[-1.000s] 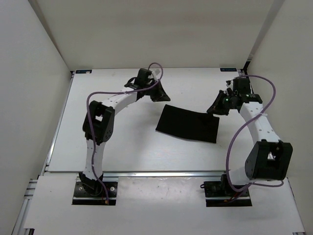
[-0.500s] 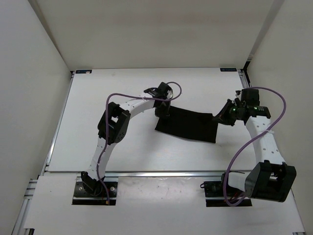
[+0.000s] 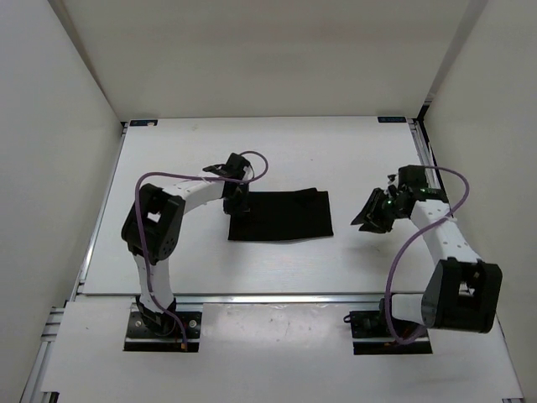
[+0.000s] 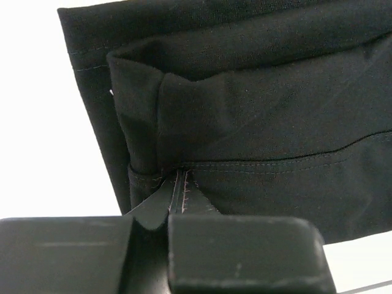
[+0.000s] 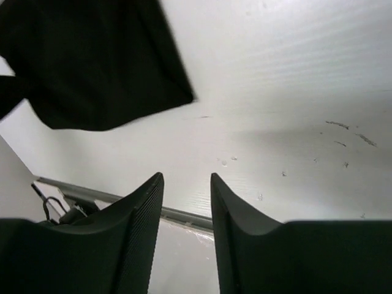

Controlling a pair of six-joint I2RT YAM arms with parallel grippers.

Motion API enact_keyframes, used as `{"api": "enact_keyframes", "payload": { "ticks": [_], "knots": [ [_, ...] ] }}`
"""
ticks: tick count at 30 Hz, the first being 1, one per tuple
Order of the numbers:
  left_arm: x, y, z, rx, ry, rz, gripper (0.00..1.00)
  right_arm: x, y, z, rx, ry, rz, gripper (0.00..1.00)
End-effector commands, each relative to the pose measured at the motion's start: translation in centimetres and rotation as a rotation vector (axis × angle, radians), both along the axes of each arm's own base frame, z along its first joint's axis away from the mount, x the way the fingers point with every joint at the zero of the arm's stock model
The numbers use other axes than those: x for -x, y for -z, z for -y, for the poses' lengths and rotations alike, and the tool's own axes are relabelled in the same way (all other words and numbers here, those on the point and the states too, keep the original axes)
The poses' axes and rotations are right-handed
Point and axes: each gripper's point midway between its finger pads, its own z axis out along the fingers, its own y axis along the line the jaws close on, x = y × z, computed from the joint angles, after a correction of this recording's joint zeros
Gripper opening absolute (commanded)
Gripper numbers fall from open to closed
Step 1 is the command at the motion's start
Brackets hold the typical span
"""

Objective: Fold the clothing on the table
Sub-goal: Fold the skirt

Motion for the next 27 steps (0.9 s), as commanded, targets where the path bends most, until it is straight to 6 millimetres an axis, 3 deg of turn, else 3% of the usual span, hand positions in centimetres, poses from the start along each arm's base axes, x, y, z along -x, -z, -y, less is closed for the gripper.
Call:
{"api": "enact_keyframes", "payload": {
  "ticks": [1, 6, 7, 12, 16, 19, 27],
  "knots": [
    [0.0, -0.6, 0.5, 0.028, 0.013, 0.03, 0.0, -0.5, 2.6, -0.6, -0.03, -0.056, -0.026, 0.43],
    [-0.4, -1.6, 1.8, 0.064, 0.036, 0.045, 0.0, -3.9, 4.5, -0.8, -0.098, -0.079, -0.016, 0.47],
    [-0.3, -1.6, 2.0, 0.068, 0.043, 0.043, 0.0, -4.1, 5.6, -1.2, -0.105, -0.091, -0.05, 0.46],
    [-0.9, -2.1, 2.2, 0.077, 0.035, 0.043, 0.0, -8.3, 5.5, -2.3, -0.118, -0.141, 0.01, 0.46],
    [-0.5, -1.7, 2.0, 0.085, 0.027, 0.029, 0.0, -9.6, 5.0, -3.7, -0.178, -0.16, 0.028, 0.46],
    [-0.3, -1.6, 1.3, 0.095, 0.005, 0.024, 0.0, -9.0, 4.7, -5.1, -0.216, -0.19, 0.035, 0.45],
    [-0.7, -1.3, 0.2, 0.091, -0.024, 0.022, 0.0, -5.6, 6.5, -6.9, -0.27, -0.232, -0.037, 0.41]
  ]
}}
